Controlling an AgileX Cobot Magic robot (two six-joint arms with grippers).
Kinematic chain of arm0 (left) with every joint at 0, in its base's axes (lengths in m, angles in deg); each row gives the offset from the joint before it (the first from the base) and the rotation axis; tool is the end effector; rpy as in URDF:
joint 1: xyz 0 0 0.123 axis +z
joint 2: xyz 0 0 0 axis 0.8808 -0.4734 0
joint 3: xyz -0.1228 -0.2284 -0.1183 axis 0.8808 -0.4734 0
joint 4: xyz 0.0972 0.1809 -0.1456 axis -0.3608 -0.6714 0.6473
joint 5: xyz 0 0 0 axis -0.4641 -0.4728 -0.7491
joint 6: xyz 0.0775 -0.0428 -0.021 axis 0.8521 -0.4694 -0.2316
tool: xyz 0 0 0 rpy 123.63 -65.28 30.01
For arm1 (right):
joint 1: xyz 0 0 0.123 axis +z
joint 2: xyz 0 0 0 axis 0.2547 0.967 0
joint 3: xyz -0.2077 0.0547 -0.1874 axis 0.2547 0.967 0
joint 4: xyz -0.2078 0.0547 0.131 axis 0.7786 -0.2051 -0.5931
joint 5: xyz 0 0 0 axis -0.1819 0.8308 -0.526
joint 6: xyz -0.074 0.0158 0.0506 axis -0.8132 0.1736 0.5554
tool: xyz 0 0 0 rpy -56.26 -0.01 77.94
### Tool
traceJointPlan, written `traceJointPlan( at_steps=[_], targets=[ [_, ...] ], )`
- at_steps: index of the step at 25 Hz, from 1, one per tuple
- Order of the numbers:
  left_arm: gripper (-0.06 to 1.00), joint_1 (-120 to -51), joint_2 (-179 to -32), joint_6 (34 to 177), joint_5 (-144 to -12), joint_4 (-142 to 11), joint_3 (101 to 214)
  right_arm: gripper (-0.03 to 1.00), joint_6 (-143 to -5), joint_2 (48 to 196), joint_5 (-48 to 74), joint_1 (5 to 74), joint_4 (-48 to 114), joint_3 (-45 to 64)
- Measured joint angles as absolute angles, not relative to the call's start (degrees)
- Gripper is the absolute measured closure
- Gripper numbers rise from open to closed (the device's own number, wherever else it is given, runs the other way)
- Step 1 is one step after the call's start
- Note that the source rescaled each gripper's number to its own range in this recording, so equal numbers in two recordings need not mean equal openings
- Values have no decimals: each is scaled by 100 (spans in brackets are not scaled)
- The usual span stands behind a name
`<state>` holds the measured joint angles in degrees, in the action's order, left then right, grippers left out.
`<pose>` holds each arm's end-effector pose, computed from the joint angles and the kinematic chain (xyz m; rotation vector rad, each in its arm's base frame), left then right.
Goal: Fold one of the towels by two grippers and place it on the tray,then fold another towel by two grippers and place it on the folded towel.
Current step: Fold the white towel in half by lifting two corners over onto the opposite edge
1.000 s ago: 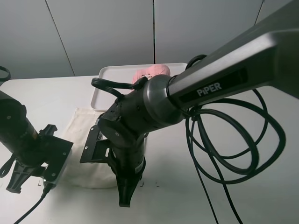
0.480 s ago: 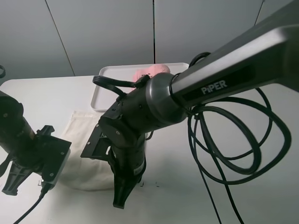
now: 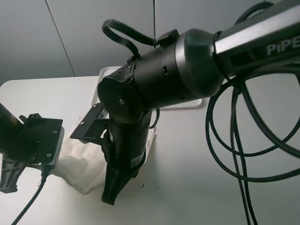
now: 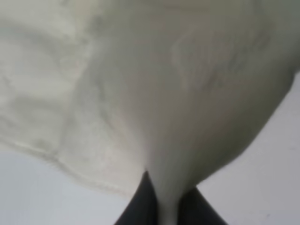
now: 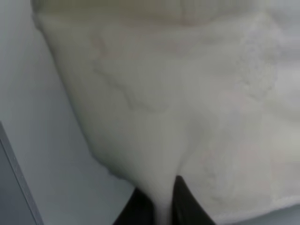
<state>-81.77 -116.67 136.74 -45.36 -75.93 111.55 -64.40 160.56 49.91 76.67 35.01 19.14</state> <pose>0.2009 -0.0766 0.1544 1.9824 2.2471 0.0280 0.1673 0.3275 0.1513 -1.7889 2.4689 0.1893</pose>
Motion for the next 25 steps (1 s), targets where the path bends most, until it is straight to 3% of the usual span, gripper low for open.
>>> traceJointPlan(
  at_steps=[7,21,23,25],
  targets=[
    [92,-8177,-11106,12666,-4603,-7479,11151,97,-5836,15795,4999,7586,3424,1914],
    [91,-8177,-10945,10793,-5815,-7810,11151,97,-4585,15707,4635,6659,3758,1914],
    [84,-8177,-10945,10306,-5972,-8133,11151,97,-4314,15707,4579,6603,3953,1914],
    [64,-8177,-10945,9928,-6075,-8401,11151,95,-3966,15758,4474,6578,4268,1914]
  ],
)
